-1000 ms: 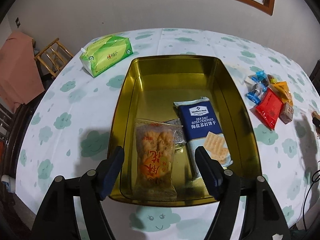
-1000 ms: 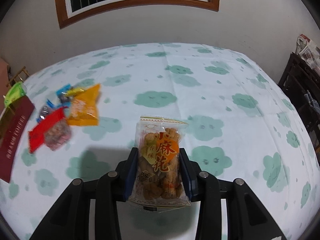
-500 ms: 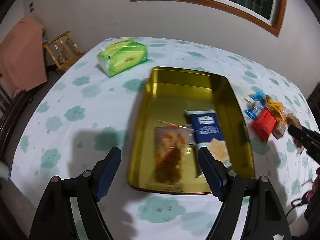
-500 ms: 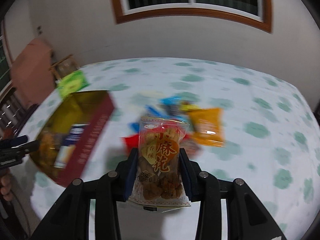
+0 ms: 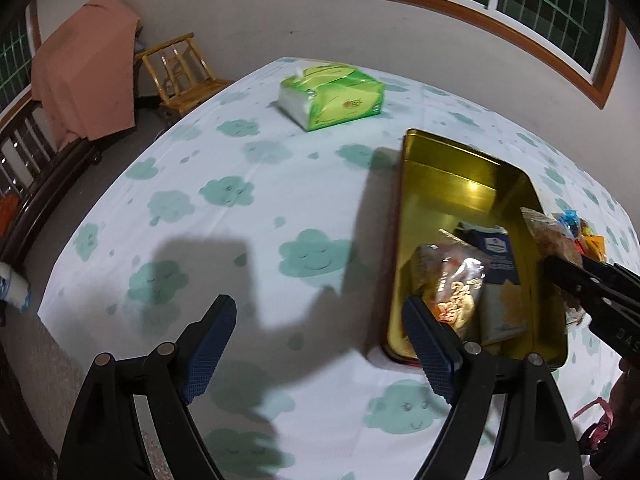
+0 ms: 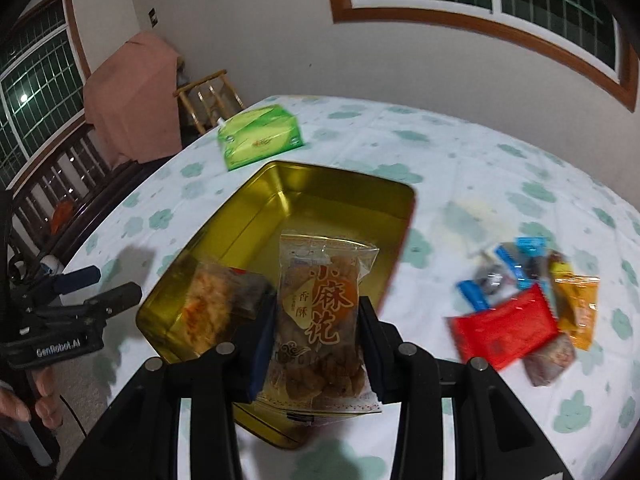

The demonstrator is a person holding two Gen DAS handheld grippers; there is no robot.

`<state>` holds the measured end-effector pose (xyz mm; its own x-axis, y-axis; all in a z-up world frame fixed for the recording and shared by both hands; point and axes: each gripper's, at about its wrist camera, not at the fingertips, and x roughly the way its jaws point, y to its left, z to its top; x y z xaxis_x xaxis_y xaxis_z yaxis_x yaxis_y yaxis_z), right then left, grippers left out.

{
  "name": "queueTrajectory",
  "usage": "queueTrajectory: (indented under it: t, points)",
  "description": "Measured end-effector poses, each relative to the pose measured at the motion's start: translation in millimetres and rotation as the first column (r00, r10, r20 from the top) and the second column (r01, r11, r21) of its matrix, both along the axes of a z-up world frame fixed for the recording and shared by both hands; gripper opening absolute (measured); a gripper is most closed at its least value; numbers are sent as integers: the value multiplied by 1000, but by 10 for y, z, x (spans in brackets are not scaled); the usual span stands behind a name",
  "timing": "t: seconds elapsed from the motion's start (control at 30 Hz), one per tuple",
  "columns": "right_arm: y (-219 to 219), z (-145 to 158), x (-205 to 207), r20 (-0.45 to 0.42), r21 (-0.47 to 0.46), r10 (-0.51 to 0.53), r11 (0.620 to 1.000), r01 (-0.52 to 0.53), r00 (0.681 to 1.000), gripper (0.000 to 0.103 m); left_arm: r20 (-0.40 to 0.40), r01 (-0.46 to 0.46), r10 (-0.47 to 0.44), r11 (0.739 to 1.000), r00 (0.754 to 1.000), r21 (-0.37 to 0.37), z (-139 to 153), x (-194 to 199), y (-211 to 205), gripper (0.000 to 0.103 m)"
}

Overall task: Organize snacks
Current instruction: 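Carry the twisted-dough bag into the gold tin and open the right gripper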

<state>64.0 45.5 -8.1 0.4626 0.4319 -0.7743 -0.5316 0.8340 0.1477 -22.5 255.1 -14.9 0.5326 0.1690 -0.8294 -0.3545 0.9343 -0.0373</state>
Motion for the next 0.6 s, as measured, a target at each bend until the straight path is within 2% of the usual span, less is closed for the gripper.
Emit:
queueTrajectory:
  t: [0.4, 0.6]
  points:
    - [323, -245, 66, -43, -74, 38, 996, -41, 998, 40, -19, -11, 11, 999, 1000, -33, -115, -34, 74, 83]
    - [253, -170, 31, -18, -59, 36, 998, -37, 999, 44, -8, -3, 3, 999, 1000, -33, -84, -24, 41, 83]
